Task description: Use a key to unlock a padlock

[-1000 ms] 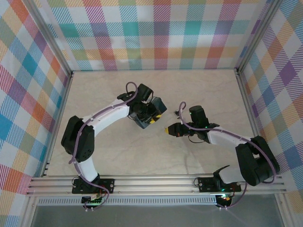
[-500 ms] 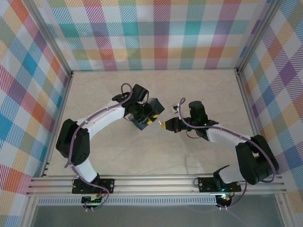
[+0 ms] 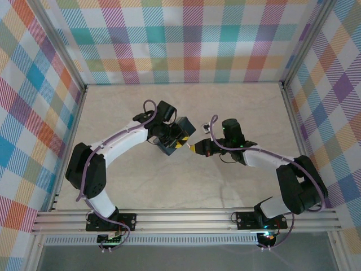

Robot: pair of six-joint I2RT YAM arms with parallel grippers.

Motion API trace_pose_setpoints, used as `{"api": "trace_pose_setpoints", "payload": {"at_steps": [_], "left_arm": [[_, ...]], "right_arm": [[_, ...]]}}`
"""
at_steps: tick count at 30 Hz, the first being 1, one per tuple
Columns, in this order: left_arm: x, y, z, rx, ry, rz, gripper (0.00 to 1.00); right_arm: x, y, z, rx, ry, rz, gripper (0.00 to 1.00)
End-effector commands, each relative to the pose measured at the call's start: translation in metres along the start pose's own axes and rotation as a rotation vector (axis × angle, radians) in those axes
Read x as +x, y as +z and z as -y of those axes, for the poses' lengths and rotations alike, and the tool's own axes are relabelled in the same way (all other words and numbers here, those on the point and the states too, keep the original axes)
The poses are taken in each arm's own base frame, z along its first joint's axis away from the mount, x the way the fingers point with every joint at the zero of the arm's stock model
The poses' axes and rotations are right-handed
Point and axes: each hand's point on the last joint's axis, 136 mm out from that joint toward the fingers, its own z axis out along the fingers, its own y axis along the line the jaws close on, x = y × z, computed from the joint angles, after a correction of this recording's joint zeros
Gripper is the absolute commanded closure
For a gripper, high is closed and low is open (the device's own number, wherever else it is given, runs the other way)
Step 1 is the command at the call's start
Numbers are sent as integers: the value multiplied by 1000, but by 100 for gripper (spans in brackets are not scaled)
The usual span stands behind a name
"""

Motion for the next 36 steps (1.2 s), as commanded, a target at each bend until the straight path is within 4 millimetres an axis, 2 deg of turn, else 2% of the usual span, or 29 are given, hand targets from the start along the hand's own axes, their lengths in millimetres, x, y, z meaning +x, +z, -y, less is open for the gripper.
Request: {"api": "trace_pose_setpoints", "payload": {"at_steps": [1, 11, 36], "left_arm": [[4, -17, 19, 94, 13, 4, 88], [6, -18, 16, 104, 1, 9, 88], [5, -16, 11, 90, 3, 17, 89]], "right_arm": [[-12, 4, -8, -30, -40, 9, 100], [-14, 9, -2, -28, -25, 8, 100], [-16, 15, -15, -68, -37, 18, 100]]}}
